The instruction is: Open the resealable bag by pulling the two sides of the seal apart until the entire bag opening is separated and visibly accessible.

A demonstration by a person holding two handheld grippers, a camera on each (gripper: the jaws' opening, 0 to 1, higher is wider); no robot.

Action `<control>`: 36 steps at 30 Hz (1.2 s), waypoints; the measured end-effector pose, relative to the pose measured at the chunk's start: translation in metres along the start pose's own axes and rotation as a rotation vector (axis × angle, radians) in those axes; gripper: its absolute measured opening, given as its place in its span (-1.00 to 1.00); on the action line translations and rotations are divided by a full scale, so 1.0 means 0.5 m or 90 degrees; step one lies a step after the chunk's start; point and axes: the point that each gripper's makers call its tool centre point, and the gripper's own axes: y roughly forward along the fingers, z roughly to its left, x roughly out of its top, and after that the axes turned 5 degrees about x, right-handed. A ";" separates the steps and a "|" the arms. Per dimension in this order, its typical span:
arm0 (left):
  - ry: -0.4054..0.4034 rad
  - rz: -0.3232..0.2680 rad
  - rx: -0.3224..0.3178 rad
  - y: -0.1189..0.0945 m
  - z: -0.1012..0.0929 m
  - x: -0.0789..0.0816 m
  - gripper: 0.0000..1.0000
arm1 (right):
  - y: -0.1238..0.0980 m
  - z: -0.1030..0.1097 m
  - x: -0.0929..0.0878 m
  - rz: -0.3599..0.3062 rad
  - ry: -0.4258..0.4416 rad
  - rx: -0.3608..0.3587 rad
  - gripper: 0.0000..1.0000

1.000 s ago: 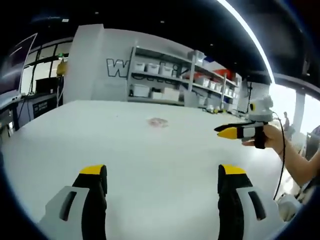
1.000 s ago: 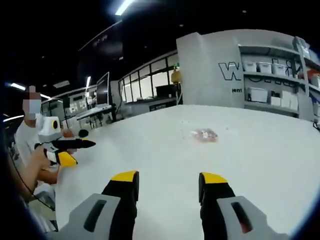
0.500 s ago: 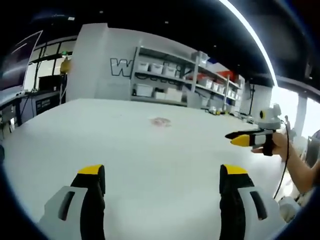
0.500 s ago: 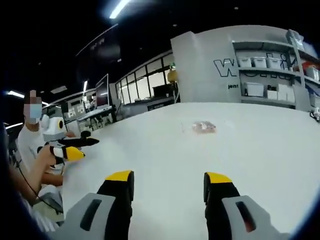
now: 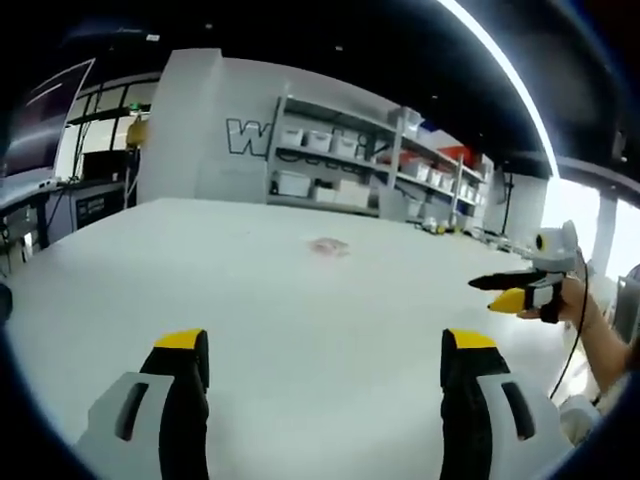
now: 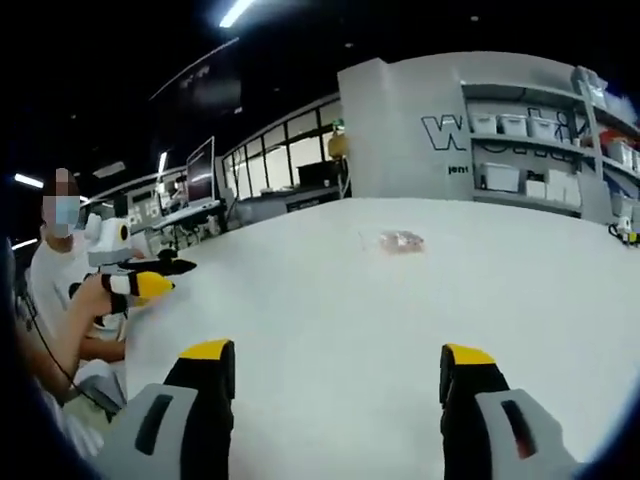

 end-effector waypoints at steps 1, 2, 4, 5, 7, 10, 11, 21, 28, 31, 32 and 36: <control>0.000 -0.001 0.000 -0.001 0.000 0.001 0.92 | -0.002 0.001 -0.002 -0.001 0.002 -0.002 0.82; 0.000 -0.004 0.000 -0.003 0.000 0.003 0.93 | -0.004 0.002 -0.004 -0.003 0.002 -0.004 0.86; -0.006 -0.013 -0.004 -0.004 -0.001 0.007 0.94 | -0.007 -0.001 -0.004 -0.011 0.000 -0.016 0.98; -0.009 -0.015 -0.005 -0.004 -0.001 0.008 0.95 | -0.009 -0.001 -0.005 -0.010 -0.001 -0.018 0.99; -0.010 -0.015 -0.004 -0.003 0.000 0.009 0.95 | -0.013 -0.005 -0.004 -0.013 0.000 -0.024 0.99; -0.006 -0.011 -0.003 -0.003 0.000 0.008 0.95 | -0.018 -0.007 0.000 -0.021 0.009 -0.028 0.99; -0.006 -0.013 -0.004 -0.003 -0.002 0.010 0.96 | -0.020 -0.008 0.001 -0.024 0.010 -0.030 0.99; -0.003 -0.018 -0.008 -0.005 -0.007 0.015 0.99 | -0.031 -0.004 0.009 -0.035 0.015 -0.043 0.99; -0.003 -0.015 -0.009 -0.009 -0.010 0.017 0.99 | -0.032 0.004 0.020 -0.046 0.016 -0.044 0.99; -0.005 -0.018 -0.008 -0.011 -0.008 0.019 0.99 | -0.033 0.007 0.025 -0.051 0.014 -0.046 0.99; -0.005 -0.018 -0.008 -0.011 -0.008 0.020 0.99 | -0.033 0.007 0.025 -0.052 0.015 -0.046 0.99; 0.001 -0.018 -0.008 -0.012 -0.010 0.021 0.99 | -0.035 0.010 0.027 -0.057 0.013 -0.048 0.99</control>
